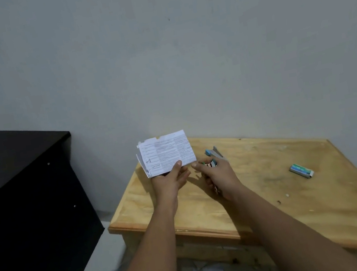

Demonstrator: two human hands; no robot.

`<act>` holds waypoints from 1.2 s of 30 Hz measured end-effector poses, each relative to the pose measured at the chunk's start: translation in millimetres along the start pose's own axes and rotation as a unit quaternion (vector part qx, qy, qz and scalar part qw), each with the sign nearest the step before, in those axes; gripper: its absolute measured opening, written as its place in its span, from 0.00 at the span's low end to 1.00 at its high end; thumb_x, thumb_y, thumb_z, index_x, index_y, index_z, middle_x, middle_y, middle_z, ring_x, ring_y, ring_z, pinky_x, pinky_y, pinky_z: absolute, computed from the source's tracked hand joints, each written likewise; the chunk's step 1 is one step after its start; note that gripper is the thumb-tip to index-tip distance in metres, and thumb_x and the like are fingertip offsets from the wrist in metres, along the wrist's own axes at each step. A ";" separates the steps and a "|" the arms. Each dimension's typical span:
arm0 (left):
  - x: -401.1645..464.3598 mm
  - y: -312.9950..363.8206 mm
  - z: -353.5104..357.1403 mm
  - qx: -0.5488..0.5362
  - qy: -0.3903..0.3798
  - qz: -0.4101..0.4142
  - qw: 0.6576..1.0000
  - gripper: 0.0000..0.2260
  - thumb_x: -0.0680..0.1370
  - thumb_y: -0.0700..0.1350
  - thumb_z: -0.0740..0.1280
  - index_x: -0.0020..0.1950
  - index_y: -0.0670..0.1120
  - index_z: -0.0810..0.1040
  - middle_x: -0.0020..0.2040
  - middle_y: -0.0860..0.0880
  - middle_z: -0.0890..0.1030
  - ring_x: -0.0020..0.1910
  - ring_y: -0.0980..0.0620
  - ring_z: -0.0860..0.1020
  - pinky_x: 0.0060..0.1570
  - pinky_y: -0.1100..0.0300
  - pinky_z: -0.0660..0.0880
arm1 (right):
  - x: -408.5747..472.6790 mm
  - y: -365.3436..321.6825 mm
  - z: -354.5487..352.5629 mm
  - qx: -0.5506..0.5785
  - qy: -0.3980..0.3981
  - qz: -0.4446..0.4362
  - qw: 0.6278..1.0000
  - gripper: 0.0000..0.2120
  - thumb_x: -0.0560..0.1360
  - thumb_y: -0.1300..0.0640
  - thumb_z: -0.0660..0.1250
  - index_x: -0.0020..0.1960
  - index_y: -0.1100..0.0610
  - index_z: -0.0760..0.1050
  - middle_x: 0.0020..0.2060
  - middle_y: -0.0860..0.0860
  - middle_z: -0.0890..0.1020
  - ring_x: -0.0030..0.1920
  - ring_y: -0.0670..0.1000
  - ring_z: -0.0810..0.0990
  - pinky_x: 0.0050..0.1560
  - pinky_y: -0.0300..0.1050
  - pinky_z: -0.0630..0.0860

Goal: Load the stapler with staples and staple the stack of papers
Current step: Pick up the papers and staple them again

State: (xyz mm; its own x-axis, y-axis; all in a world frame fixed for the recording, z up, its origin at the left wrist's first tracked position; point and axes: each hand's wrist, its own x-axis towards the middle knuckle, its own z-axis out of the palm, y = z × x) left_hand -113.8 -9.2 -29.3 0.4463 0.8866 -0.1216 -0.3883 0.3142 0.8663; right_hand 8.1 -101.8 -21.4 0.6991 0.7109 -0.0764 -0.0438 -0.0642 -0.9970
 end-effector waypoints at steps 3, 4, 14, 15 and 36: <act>-3.5 0.2 -0.8 0.057 -0.044 0.005 0.997 0.16 0.78 0.38 0.75 0.66 0.44 0.81 0.51 0.43 0.89 0.47 0.45 0.88 0.50 0.50 0.85 | 0.8 0.8 -1.6 0.029 -0.013 0.008 0.999 0.19 0.73 0.46 0.79 0.50 0.61 0.83 0.31 0.54 0.76 0.27 0.49 0.71 0.29 0.44 0.70; -4.7 -0.8 -1.0 0.078 -0.057 0.005 0.995 0.17 0.78 0.38 0.76 0.66 0.44 0.81 0.51 0.44 0.89 0.48 0.45 0.88 0.52 0.48 0.85 | 0.3 1.3 -2.1 0.038 -0.021 0.011 0.999 0.17 0.74 0.48 0.78 0.48 0.62 0.81 0.31 0.54 0.76 0.27 0.49 0.71 0.29 0.44 0.70; 17.7 19.8 -35.7 0.127 -0.049 -0.011 0.991 0.08 0.82 0.40 0.70 0.61 0.45 0.83 0.57 0.40 0.87 0.47 0.44 0.88 0.50 0.47 0.85 | -3.8 6.4 -3.1 -0.034 0.017 -0.037 0.999 0.09 0.77 0.59 0.75 0.42 0.56 0.76 0.27 0.49 0.78 0.25 0.46 0.73 0.29 0.43 0.71; 17.6 19.9 -37.0 0.142 -0.053 -0.001 0.988 0.08 0.83 0.40 0.70 0.61 0.46 0.83 0.58 0.40 0.86 0.47 0.44 0.88 0.48 0.48 0.85 | -3.6 5.7 -2.5 -0.044 0.013 -0.039 0.998 0.08 0.77 0.59 0.75 0.44 0.56 0.77 0.27 0.49 0.79 0.26 0.46 0.74 0.29 0.43 0.71; 5.7 8.9 -27.6 0.203 -0.012 0.100 0.974 0.16 0.85 0.41 0.65 0.72 0.51 0.75 0.59 0.50 0.83 0.46 0.49 0.88 0.46 0.48 0.87 | 8.2 2.4 2.7 0.067 -0.021 0.114 0.991 0.28 0.80 0.34 0.63 0.48 0.59 0.80 0.31 0.53 0.78 0.26 0.48 0.72 0.28 0.42 0.63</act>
State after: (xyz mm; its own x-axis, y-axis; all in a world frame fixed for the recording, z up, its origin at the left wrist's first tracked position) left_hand -136.9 8.1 -35.6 0.4159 0.9062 0.0763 -0.1216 -0.0277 0.9922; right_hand 11.9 -94.3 -24.4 0.6299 0.7175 -0.2975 -0.2940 -0.1343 -0.9463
